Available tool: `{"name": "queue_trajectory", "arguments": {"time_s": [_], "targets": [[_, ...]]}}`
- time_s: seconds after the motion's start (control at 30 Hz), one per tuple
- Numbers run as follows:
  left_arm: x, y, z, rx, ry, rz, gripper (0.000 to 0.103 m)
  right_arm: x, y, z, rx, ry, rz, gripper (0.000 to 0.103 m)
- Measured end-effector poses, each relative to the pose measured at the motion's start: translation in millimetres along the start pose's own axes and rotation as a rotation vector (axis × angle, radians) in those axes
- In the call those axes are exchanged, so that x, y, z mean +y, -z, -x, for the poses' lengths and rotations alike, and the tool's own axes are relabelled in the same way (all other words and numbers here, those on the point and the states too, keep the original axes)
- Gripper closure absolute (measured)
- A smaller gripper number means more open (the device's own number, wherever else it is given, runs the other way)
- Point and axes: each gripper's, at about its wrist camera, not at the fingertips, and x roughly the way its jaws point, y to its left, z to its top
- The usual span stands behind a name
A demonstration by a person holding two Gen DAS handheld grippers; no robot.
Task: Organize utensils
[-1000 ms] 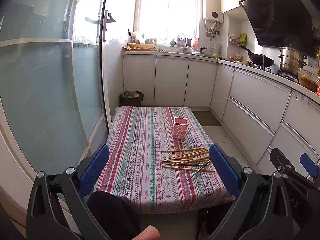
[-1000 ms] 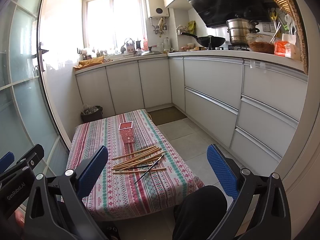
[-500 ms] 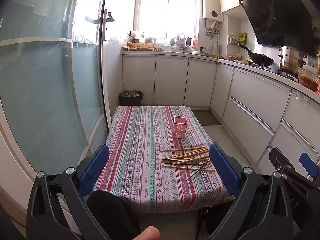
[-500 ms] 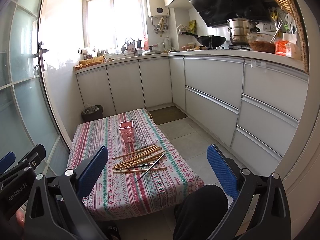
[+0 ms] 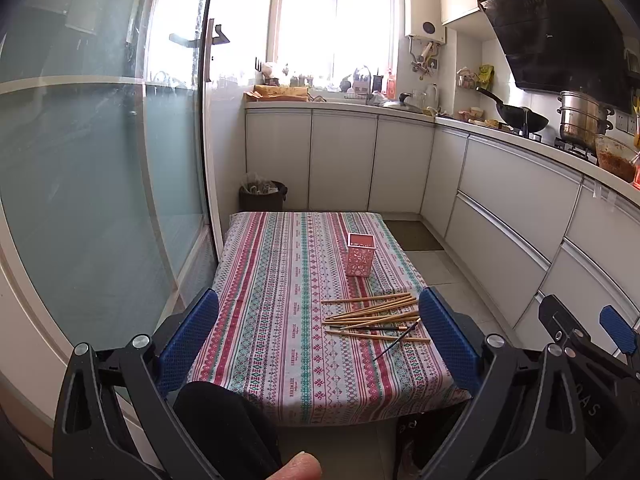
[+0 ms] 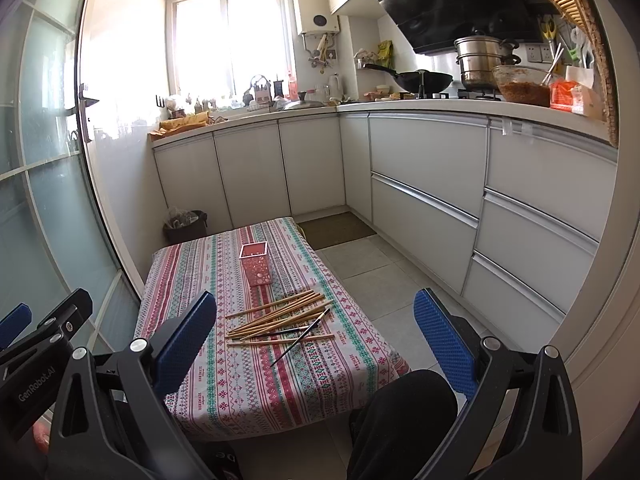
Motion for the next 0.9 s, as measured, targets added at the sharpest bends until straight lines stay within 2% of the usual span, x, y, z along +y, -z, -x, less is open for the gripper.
{"name": "queue_trajectory", "arguments": {"time_s": [0.43,0.63,0.77,0.83,0.9], "targets": [[0,0,-4,0.008,-0.002,-0.006,0.007,1,2,-3,0.004,-0.001,-0.003,0.007],[-6,1,-29,0.054,-0.005,-0.028,0.007,-5,5,-24,0.039,0.000,-0.028,0.007],[-21,-1,-70,0.112,0.011,-0.088,0.007,-30,8,-55,0.080,-0.004,-0.152,0.007],[-35,-3,-102,0.143,0.063,-0.166,0.007,-55,12,-73,0.083,-0.009,-0.279,0.007],[-55,-3,-139,0.193,0.140,-0.288,0.007,-82,18,-92,0.084,-0.009,-0.412,0.007]]}}
